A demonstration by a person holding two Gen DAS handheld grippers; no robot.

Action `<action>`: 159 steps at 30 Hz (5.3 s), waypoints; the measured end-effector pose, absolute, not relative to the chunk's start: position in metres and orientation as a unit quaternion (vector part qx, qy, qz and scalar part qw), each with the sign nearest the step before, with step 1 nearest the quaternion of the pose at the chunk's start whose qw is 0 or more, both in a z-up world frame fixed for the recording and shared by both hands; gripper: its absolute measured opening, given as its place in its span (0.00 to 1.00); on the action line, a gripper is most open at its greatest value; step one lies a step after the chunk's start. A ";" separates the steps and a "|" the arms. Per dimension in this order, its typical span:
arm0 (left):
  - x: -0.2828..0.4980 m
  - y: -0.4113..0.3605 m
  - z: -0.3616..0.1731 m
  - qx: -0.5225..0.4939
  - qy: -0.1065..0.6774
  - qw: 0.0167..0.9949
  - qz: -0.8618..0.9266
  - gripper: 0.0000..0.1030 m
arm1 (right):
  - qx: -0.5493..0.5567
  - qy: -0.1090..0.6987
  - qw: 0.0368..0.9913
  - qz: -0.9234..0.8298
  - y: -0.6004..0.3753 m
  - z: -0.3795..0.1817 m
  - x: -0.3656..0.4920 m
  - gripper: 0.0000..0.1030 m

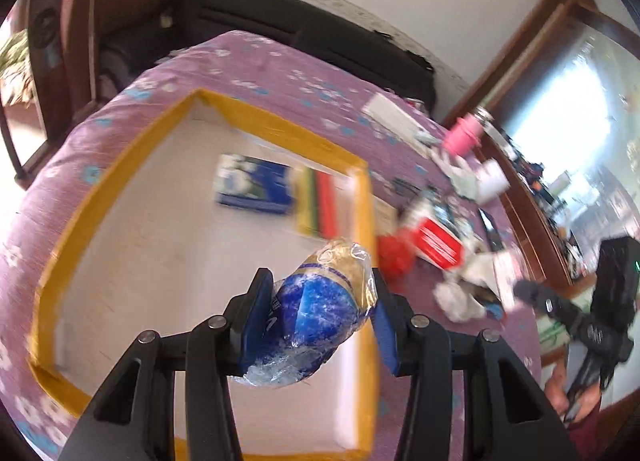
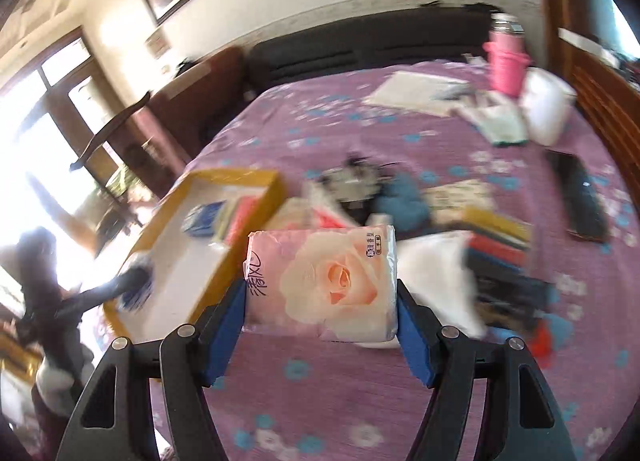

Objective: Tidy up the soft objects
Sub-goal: 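Drop the Vinda roll into the box with the left tool while the right tool drops the pink pack there, then grasp the white cloth with the left tool while the right tool grasps the red-and-blue cloth bundle, then drop the white cloth into the box with the left tool while the right tool drops the bundle there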

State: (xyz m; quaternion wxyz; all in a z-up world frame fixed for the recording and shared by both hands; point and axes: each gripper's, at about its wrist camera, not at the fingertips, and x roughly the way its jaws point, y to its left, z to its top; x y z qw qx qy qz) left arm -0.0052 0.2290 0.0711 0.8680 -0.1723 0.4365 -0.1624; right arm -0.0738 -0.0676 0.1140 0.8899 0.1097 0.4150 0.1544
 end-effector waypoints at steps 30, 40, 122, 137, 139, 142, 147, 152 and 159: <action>0.082 0.284 0.085 -0.212 0.422 0.877 -0.094 0.79 | -0.012 0.477 0.847 0.235 0.115 0.059 0.045 0.80; -0.026 0.241 0.132 -0.163 0.351 0.913 -0.130 0.96 | 0.041 0.395 0.905 0.152 -0.032 0.124 -0.021 0.89; -0.056 -0.005 0.036 0.023 0.453 0.839 -0.300 0.30 | 0.153 0.450 0.880 0.020 -0.264 0.029 -0.149 0.54; -0.045 0.214 0.075 -0.085 0.446 0.882 -0.123 0.30 | 0.087 0.418 0.894 0.135 -0.141 0.088 -0.141 0.54; -0.031 0.236 0.071 -0.089 0.455 0.881 -0.097 0.30 | 0.068 0.417 0.892 0.160 -0.110 0.094 -0.132 0.54; -0.006 0.257 0.061 -0.094 0.471 0.874 -0.072 0.30 | 0.040 0.415 0.889 0.189 -0.066 0.102 -0.118 0.54; 0.037 0.269 0.053 -0.095 0.483 0.868 -0.066 0.30 | 0.001 0.420 0.877 0.232 0.004 0.107 -0.094 0.55; 0.082 0.270 0.057 -0.106 0.481 0.867 -0.068 0.30 | -0.008 0.433 0.866 0.251 0.048 0.099 -0.069 0.55; 0.142 0.277 0.040 -0.123 0.499 0.856 -0.054 0.34 | -0.036 0.459 0.848 0.263 0.101 0.077 -0.033 0.55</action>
